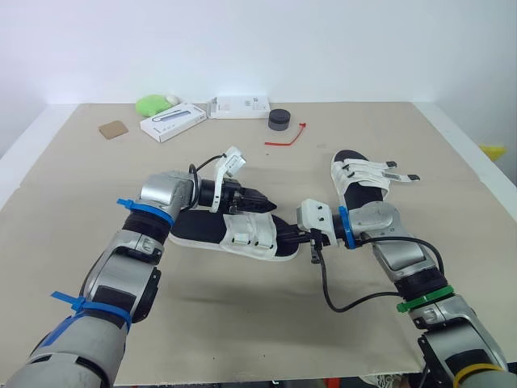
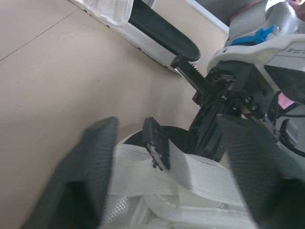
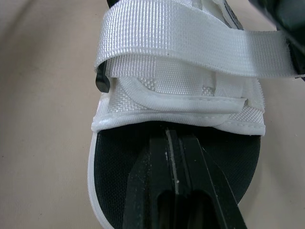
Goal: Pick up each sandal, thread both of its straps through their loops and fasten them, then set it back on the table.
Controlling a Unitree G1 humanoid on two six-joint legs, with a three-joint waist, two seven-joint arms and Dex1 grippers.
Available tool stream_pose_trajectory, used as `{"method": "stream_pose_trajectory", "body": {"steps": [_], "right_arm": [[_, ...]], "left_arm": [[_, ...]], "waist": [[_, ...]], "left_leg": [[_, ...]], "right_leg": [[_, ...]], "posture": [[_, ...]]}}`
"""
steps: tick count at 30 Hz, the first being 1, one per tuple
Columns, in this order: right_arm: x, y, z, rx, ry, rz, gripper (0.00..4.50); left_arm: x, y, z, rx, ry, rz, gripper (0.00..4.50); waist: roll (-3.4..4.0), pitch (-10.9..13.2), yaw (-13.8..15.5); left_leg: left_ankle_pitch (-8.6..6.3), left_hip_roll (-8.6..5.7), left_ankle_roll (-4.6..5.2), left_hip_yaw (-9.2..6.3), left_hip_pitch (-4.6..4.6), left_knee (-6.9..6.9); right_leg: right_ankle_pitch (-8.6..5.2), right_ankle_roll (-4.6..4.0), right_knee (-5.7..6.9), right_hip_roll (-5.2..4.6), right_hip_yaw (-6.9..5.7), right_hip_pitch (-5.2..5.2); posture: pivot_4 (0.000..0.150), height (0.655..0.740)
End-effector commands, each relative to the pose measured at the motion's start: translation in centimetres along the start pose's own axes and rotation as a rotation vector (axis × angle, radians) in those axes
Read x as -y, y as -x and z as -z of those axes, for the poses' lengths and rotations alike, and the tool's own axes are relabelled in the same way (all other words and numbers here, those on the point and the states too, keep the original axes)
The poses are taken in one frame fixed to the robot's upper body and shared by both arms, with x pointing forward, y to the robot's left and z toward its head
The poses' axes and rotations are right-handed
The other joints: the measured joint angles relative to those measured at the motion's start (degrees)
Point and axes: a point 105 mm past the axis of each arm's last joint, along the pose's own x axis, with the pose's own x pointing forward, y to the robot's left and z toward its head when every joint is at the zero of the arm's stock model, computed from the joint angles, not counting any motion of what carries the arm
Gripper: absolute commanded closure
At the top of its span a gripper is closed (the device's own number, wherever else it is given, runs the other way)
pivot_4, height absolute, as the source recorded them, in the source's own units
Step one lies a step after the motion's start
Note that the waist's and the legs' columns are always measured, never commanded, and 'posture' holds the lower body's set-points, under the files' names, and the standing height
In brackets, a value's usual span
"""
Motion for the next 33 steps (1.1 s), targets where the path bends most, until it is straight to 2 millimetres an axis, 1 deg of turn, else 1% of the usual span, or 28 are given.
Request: {"method": "stream_pose_trajectory", "body": {"steps": [1, 2, 5, 10, 15, 18, 25, 27, 30, 33], "right_arm": [[-0.1, 0.1, 0.9, -0.033, -0.026, 0.006, 4.5], [-0.1, 0.1, 0.9, -0.033, -0.026, 0.006, 4.5], [-0.2, 0.0, 0.9, -0.03, -0.026, 0.003, 4.5], [-0.2, -0.1, 0.8, -0.028, -0.026, 0.002, 4.5], [-0.4, 0.0, 0.9, -0.029, -0.028, 0.003, 4.5], [-0.4, 0.0, 0.9, -0.029, -0.029, 0.004, 4.5], [-0.5, 0.0, 0.9, -0.029, -0.03, 0.008, 4.5], [-0.5, 0.0, 1.0, -0.03, -0.029, 0.008, 4.5], [-0.4, 0.1, 1.0, -0.031, -0.027, 0.008, 4.5], [-0.3, 0.1, 0.9, -0.032, -0.026, 0.008, 4.5]], "left_arm": [[-0.7, 0.9, -1.2, -0.003, -0.061, -0.063, 3.45], [-1.0, 1.0, -0.9, -0.018, -0.076, -0.077, 3.74], [-1.6, 1.1, 0.0, -0.06, -0.121, -0.112, 4.37], [-2.0, 1.1, 0.6, -0.096, -0.186, -0.122, 4.37], [-2.1, 0.8, 1.2, -0.148, -0.294, -0.117, 4.37], [-2.3, 0.7, 1.3, -0.171, -0.332, -0.119, 4.37], [-3.3, 0.9, 1.5, -0.206, -0.396, -0.173, 4.37], [-3.6, 1.0, 1.4, -0.207, -0.401, -0.189, 4.37], [-4.2, 1.2, 0.8, -0.175, -0.372, -0.237, 4.37], [-4.0, 1.3, -0.2, -0.122, -0.341, -0.231, 4.37]], "waist": [[0.0, 0.0, 0.0], [0.0, 0.0, 0.0], [0.0, 0.0, 0.0], [0.0, 0.0, 0.0], [0.0, 0.0, 0.0], [-0.01, -0.01, 0.0], [-0.03, -0.02, 0.0], [-0.03, -0.02, 0.01], [-0.04, -0.03, 0.01], [-0.04, -0.03, -0.04]], "left_leg": [[0.0, 0.0, 0.0, 0.0, 0.0, 0.0], [0.0, 0.0, 0.0, 0.0, 0.0, 0.0], [0.0, 0.0, 0.0, 0.0, 0.0, 0.0], [0.0, 0.0, -0.01, 0.01, 0.01, 0.0], [0.02, 0.0, -0.01, 0.04, 0.05, 0.0], [0.03, -0.01, -0.01, 0.09, 0.07, 0.0], [0.04, -0.03, 0.01, 0.16, 0.1, 0.01], [0.05, -0.04, 0.03, 0.16, 0.11, 0.01], [0.08, -0.06, 0.07, 0.19, 0.14, 0.01], [0.13, -0.08, 0.17, 0.26, 0.21, 0.02]], "right_leg": [[0.0, 0.0, 0.0, 0.0, 0.0, 0.0], [0.0, 0.0, 0.0, 0.0, 0.0, 0.0], [0.0, 0.0, 0.0, 0.0, 0.0, 0.0], [0.02, 0.0, 0.0, -0.01, 0.01, 0.0], [0.05, 0.02, 0.01, 0.01, 0.04, 0.02], [0.08, 0.05, 0.01, 0.01, 0.11, 0.03], [0.11, 0.12, 0.01, 0.01, 0.2, 0.05], [0.1, 0.18, 0.01, 0.01, 0.22, 0.06], [0.0, 0.45, 0.0, 0.01, 0.26, 0.09], [0.08, 0.52, -0.01, 0.01, 0.34, 0.13]], "posture": [[0.15, 0.74], [0.15, 0.74], [0.15, 0.74], [0.15, 0.74], [0.15, 0.74], [0.15, 0.74], [0.15, 0.74], [0.15, 0.74], [0.15, 0.74], [0.15, 0.74]]}}
